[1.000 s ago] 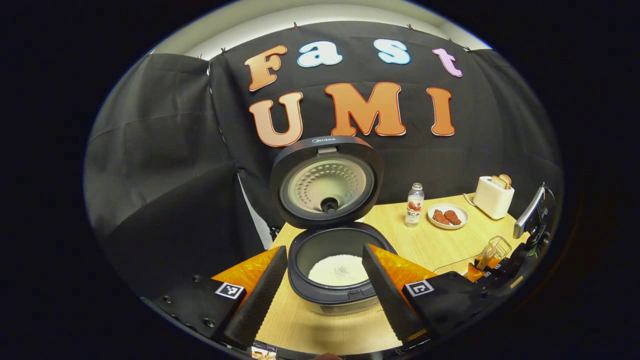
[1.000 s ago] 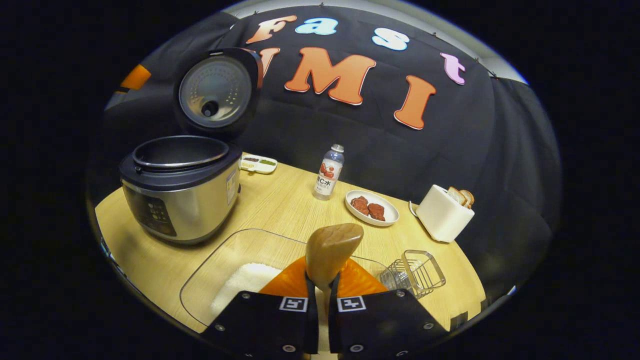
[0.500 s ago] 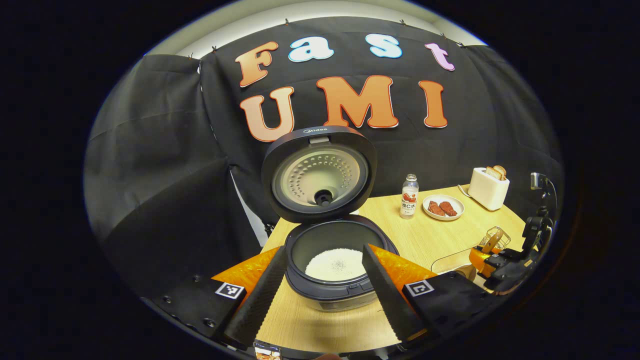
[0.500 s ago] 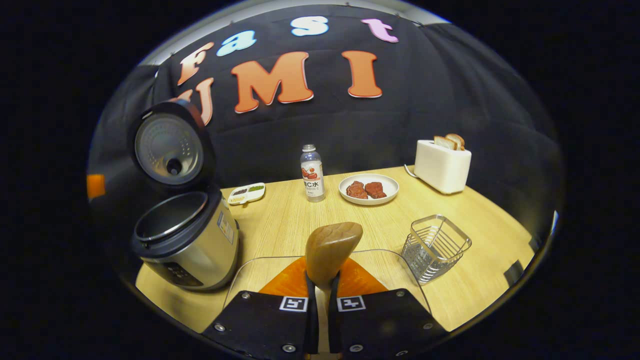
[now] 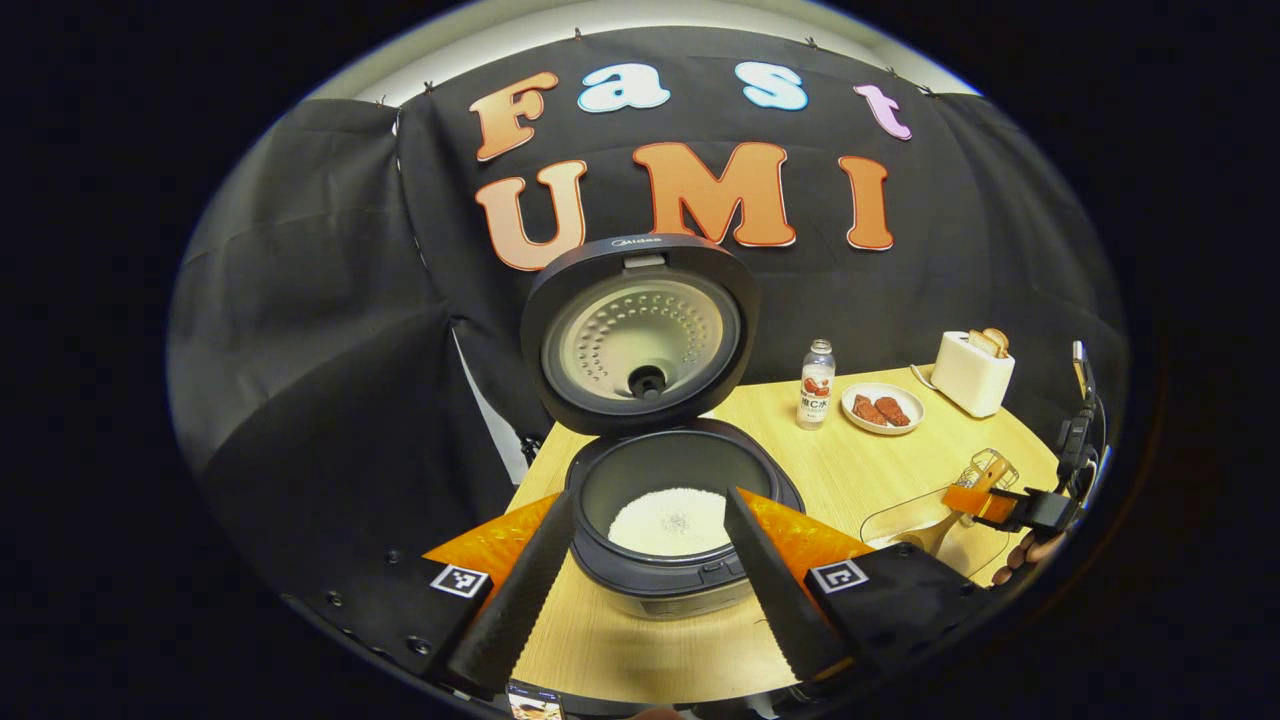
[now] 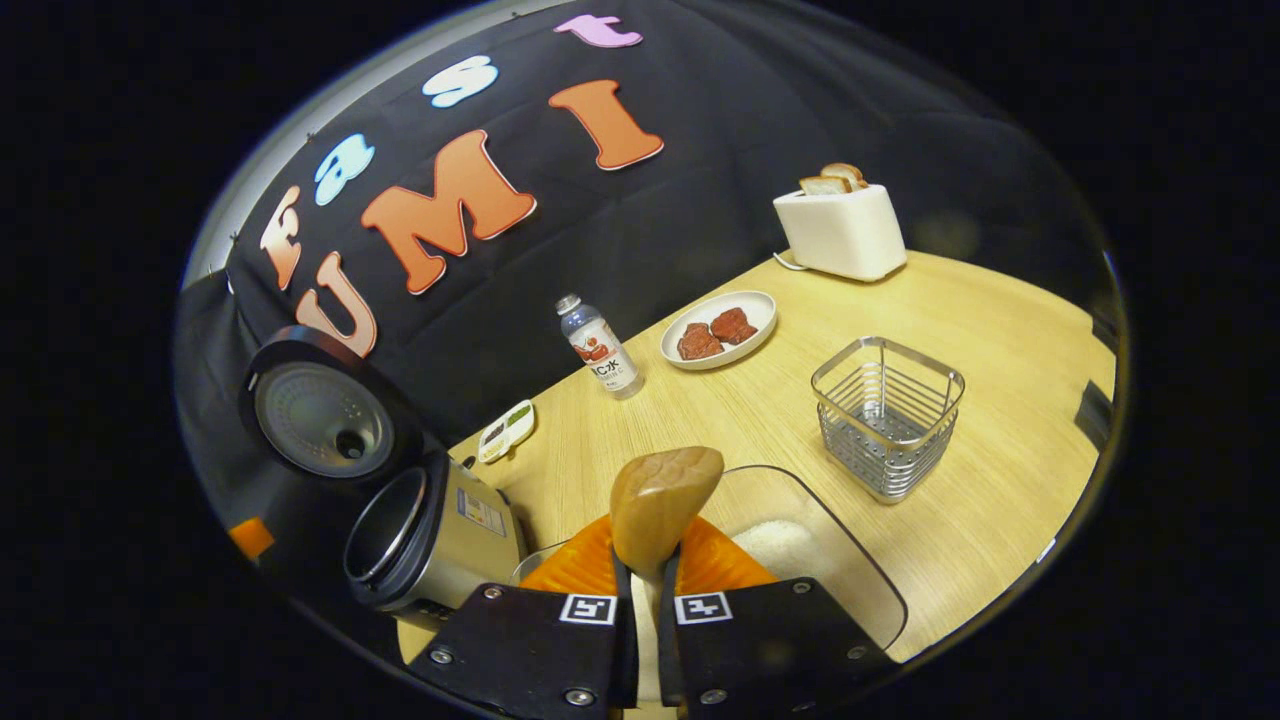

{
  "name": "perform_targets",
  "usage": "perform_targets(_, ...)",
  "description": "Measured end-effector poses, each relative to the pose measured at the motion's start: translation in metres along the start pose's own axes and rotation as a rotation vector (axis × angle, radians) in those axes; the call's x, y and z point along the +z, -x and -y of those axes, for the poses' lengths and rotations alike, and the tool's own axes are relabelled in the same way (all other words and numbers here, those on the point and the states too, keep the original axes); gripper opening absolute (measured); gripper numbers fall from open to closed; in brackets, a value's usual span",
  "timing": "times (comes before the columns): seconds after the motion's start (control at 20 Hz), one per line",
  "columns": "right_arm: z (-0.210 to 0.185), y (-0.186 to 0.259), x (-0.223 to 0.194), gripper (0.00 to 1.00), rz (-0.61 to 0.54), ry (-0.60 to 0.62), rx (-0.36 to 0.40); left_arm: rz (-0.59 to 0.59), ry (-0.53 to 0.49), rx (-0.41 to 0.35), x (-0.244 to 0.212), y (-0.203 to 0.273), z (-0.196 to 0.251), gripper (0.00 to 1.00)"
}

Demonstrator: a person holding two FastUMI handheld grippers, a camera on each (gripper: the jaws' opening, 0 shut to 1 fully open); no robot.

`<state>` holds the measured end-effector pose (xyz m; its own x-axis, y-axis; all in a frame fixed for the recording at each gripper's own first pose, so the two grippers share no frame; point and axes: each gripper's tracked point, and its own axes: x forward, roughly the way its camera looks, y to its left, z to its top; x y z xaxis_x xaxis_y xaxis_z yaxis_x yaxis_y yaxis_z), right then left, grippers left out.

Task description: Close the left gripper, press the button to open the rice cooker; take a wooden spoon from the chopstick holder with the right hand, scoop a spoonful of rice and pour it into the rice cooker, then put the wooden spoon back into the chopstick holder.

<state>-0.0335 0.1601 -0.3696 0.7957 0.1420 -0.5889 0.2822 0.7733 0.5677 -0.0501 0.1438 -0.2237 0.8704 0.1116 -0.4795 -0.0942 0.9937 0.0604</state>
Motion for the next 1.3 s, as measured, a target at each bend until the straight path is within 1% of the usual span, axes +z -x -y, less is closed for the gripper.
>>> perform_targets(0.1, -0.008, 0.001, -0.003, 0.07, -0.020, -0.039, 0.034, -0.002, -0.002, 0.002, -0.002, 0.000, -0.003, 1.00)
perform_targets(0.2, -0.013, 0.000, -0.005, 0.07, -0.022, -0.019, 0.045, -0.007, -0.005, 0.002, -0.003, 0.000, -0.004, 1.00)
perform_targets(0.25, -0.017, 0.000, -0.006, 0.07, -0.021, -0.004, 0.052, -0.009, -0.005, 0.002, -0.003, 0.000, -0.004, 0.94)
perform_targets(0.3, -0.019, -0.001, -0.006, 0.07, -0.020, 0.021, 0.054, -0.011, -0.003, 0.002, -0.005, -0.001, -0.005, 1.00)
perform_targets(0.4, -0.023, -0.003, -0.010, 0.07, -0.045, 0.011, 0.067, -0.019, 0.003, 0.002, -0.007, 0.000, -0.005, 1.00)
perform_targets(0.65, -0.025, -0.004, -0.018, 0.07, -0.127, -0.151, 0.118, -0.013, 0.007, 0.001, -0.008, 0.004, -0.003, 1.00)
perform_targets(0.7, -0.026, -0.004, -0.020, 0.07, -0.139, -0.182, 0.131, -0.011, 0.006, -0.001, -0.007, 0.005, -0.002, 0.94)
perform_targets(0.75, -0.026, -0.003, -0.021, 0.07, -0.147, -0.199, 0.136, -0.010, 0.004, -0.002, -0.007, 0.004, 0.000, 1.00)
perform_targets(0.9, -0.022, -0.002, -0.020, 0.07, -0.181, -0.268, 0.172, -0.008, 0.001, -0.008, -0.005, 0.005, 0.006, 1.00)
perform_targets(0.95, -0.018, 0.000, -0.017, 0.07, -0.184, -0.291, 0.181, -0.006, -0.001, -0.008, -0.005, 0.004, 0.007, 1.00)
perform_targets(1.0, -0.013, 0.002, -0.011, 0.07, -0.176, -0.322, 0.192, -0.002, -0.004, -0.009, -0.003, 0.004, 0.010, 0.94)
perform_targets(1.05, -0.007, 0.005, -0.005, 0.07, -0.168, -0.343, 0.197, 0.003, -0.008, -0.010, -0.002, 0.005, 0.011, 1.00)
perform_targets(1.1, -0.002, 0.007, 0.002, 0.07, -0.156, -0.359, 0.203, 0.005, -0.011, -0.011, 0.000, 0.006, 0.013, 0.94)
perform_targets(1.15, 0.004, 0.010, 0.009, 0.07, -0.148, -0.373, 0.208, 0.007, -0.013, -0.012, 0.001, 0.005, 0.015, 1.00)
perform_targets(1.2, 0.008, 0.013, 0.018, 0.07, -0.135, -0.389, 0.215, 0.009, -0.013, -0.014, 0.001, 0.006, 0.018, 0.94)
perform_targets(1.25, 0.011, 0.016, 0.026, 0.07, -0.126, -0.408, 0.224, 0.011, -0.014, -0.016, 0.002, 0.005, 0.021, 0.94)
perform_targets(1.3, 0.012, 0.019, 0.035, 0.07, -0.112, -0.430, 0.235, 0.014, -0.014, -0.019, 0.004, 0.004, 0.025, 1.00)
